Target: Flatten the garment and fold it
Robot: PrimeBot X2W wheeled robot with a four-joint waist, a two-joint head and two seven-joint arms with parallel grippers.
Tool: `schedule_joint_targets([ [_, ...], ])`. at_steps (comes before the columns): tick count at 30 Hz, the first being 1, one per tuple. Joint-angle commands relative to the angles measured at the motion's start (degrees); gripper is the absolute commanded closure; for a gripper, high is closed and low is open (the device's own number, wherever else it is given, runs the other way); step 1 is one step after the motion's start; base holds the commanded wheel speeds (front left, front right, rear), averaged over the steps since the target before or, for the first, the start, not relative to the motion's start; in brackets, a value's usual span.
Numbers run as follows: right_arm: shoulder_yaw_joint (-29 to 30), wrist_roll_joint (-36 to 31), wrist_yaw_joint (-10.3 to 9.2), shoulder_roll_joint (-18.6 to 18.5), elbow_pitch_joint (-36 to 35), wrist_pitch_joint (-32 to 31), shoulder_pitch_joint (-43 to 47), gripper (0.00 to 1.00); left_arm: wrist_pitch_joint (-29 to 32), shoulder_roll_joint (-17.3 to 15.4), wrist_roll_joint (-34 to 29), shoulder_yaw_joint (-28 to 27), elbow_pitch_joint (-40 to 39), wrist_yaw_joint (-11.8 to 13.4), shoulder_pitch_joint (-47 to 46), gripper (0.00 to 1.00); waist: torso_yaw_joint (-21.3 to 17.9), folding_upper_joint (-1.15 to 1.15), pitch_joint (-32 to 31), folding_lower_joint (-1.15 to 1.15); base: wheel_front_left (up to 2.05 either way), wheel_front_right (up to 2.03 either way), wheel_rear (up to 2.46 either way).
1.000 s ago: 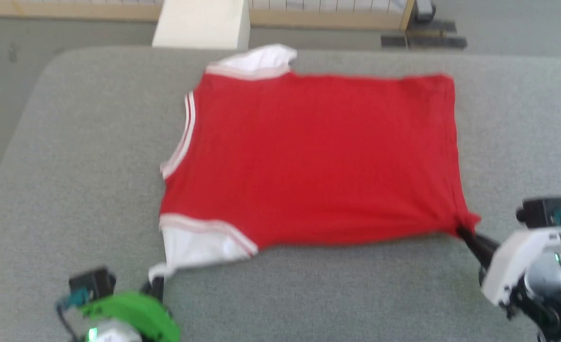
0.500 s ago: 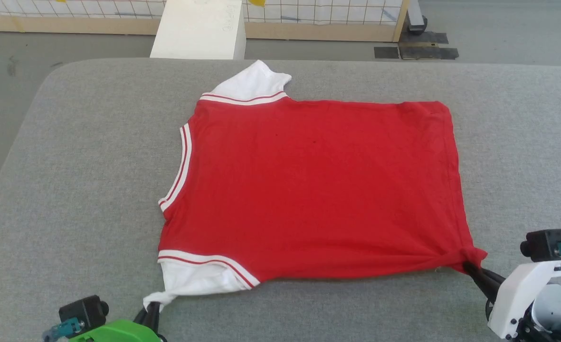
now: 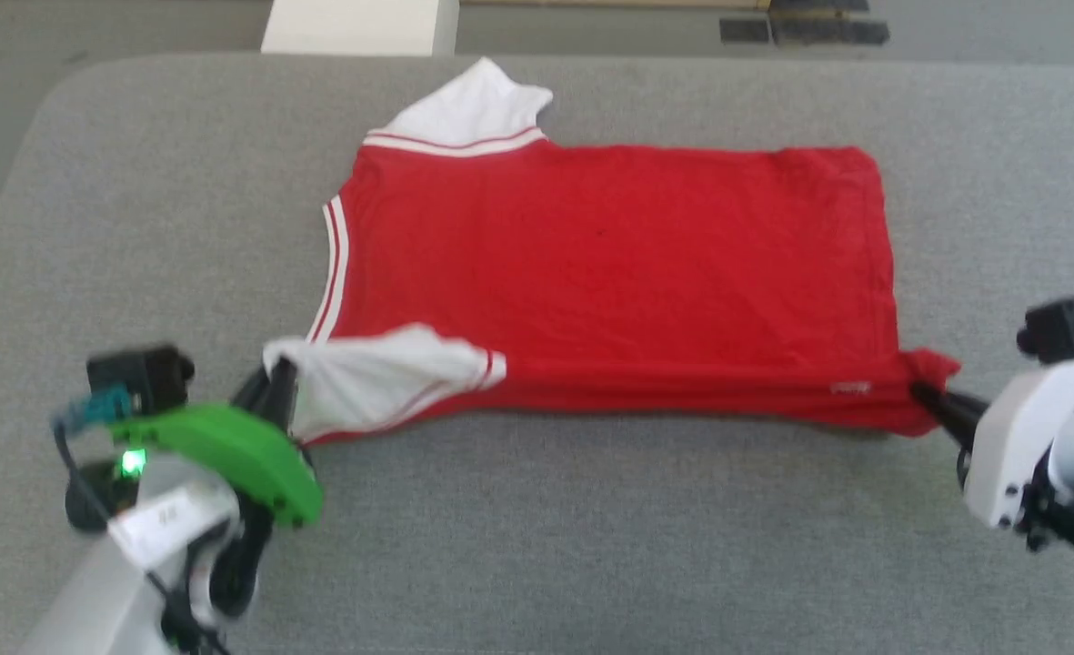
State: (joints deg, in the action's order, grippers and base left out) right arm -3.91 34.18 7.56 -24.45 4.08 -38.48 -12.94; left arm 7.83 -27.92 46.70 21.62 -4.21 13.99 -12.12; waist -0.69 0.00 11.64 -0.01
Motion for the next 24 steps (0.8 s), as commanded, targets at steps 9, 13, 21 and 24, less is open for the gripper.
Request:
schedule_joint_targets([
  [9, -2.16, -2.12, -0.08, -1.19, 3.14, -6.69, -12.01, 1.0, 4.05, 0.21, -2.54, 1.84, 8.34, -3.8, -16.93, 1.0, 0.16, 0.0, 11.25, 0.01, 0.0, 0.0, 0.0],
  [13, -3.44, -2.51, -0.08, -1.47, 4.61, -8.35, -14.87, 1.0, 4.18, 1.51, -3.2, 2.82, 12.73, -5.13, -21.71, 1.0, 0.29, 0.0, 14.06, 0.01, 0.0, 0.0, 0.0],
  [21, -6.39, -3.08, -0.08, -1.43, 6.75, -10.55, -18.69, 1.0, 3.51, 4.33, -3.23, 4.16, 21.99, -7.11, -26.79, 1.0, 0.11, 0.0, 17.67, 0.01, 0.0, 0.0, 0.0],
  [24, -7.44, -2.57, -0.08, -1.54, 7.63, -12.03, -18.96, 1.0, 3.79, 5.14, -2.9, 4.68, 25.16, -7.63, -27.4, 1.0, 0.02, 0.0, 17.91, 0.01, 0.0, 0.0, 0.0],
])
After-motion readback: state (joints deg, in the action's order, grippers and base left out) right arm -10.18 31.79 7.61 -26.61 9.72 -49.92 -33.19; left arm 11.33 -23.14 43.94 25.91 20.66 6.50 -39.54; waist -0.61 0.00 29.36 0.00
